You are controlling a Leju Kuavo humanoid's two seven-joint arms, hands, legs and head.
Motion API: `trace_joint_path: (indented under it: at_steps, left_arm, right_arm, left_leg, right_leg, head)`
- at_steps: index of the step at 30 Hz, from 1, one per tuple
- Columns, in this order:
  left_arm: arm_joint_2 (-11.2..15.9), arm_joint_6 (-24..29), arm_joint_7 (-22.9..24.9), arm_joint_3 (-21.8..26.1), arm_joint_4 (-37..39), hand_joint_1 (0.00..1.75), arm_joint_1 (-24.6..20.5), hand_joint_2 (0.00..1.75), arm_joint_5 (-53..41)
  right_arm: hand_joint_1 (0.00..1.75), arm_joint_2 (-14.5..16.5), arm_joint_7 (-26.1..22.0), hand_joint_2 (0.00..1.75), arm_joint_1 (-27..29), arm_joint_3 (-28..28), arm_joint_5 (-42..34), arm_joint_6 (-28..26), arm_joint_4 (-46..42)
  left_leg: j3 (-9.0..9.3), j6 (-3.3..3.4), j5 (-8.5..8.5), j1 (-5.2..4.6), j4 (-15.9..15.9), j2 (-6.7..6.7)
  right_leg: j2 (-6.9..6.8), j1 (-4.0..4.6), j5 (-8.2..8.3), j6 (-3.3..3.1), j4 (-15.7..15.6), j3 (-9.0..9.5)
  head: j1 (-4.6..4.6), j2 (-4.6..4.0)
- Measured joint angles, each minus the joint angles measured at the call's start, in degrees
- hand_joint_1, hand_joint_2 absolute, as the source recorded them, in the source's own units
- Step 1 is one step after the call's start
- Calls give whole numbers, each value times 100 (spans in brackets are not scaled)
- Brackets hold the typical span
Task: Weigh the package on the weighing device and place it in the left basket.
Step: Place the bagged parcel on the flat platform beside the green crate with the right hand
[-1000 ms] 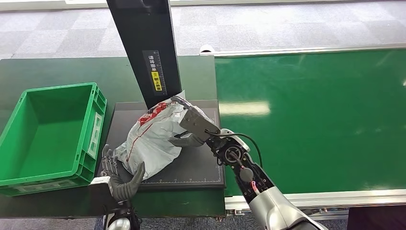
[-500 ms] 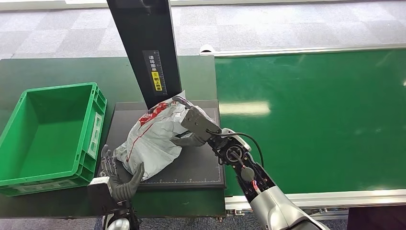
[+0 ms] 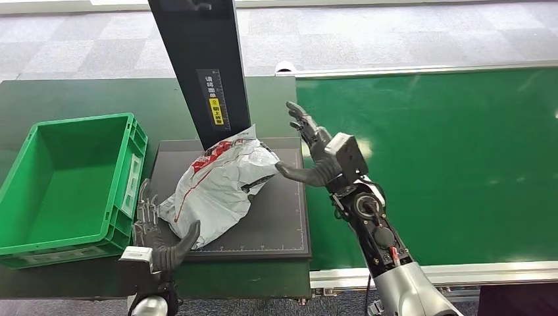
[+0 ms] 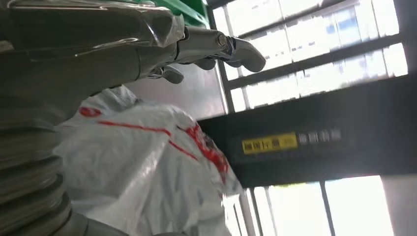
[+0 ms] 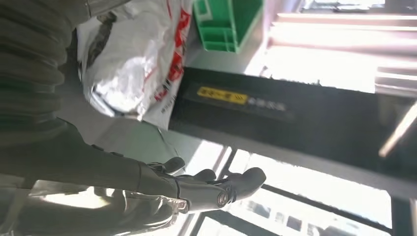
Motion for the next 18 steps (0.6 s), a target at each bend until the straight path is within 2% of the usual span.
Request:
trace_joint_path:
  at_steps: [2, 4, 5, 6, 8, 12, 18]
  left_arm:
    - [104, -557, 704, -260, 403, 0, -692, 175, -1010]
    - [38, -931, 1538, -632, 1373, 0, -1820, 175, -2550]
    - [-49, -995, 1782, -785, 1919, 0, -2336, 175, -3319]
    - [-142, -1007, 1869, -899, 2395, 0, -2751, 175, -3891]
    - [-284, -1001, 1879, -1064, 3173, 0, -3351, 175, -4354]
    - [-416, -1025, 1971, -1271, 4138, 0, -4021, 175, -4291]
    - [-505, -1149, 2065, -1460, 4876, 0, -4479, 175, -4371]
  right_arm:
    - [0, -87, -162, 175, 251, -175, -48, 6, -529]
    - [0, -64, -106, 175, 489, -277, 30, 11, -1146]
    - [0, -34, -20, 175, 567, -294, 62, 8, -1425]
    - [0, -11, 42, 175, 621, -302, 80, 6, -1648]
    - [0, 1, 92, 175, 695, -336, 86, 2, -1982]
    - [0, -11, 67, 175, 737, -377, 84, 8, -2258]
    - [0, 9, 1, 175, 606, -379, 84, 70, -2281]
  left_leg:
    - [-11, 6, 14, -5, 5, -35]
    - [-30, 9, 36, -7, 5, -79]
    - [-34, 7, 43, -7, 4, -78]
    - [-33, 5, 45, -6, 4, -60]
    - [-26, 5, 46, -7, 3, -19]
    - [-25, 5, 46, -8, 5, 1]
    - [-32, 5, 48, -7, 4, 0]
  right_leg:
    - [-36, -3, 2, 0, -1, -1]
    - [-83, -7, 12, -5, 1, 2]
    - [-86, -8, 20, -9, 3, 1]
    - [-71, -8, 29, -12, 3, -1]
    - [-32, -8, 41, -10, 3, -7]
    - [-9, -9, 49, -6, 3, -16]
    - [-9, -8, 49, -7, 4, -21]
  head:
    - [-2, 0]
    - [1, 0]
    - [2, 0]
    - [3, -1]
    - [4, -1]
    - [3, 0]
    - [3, 0]
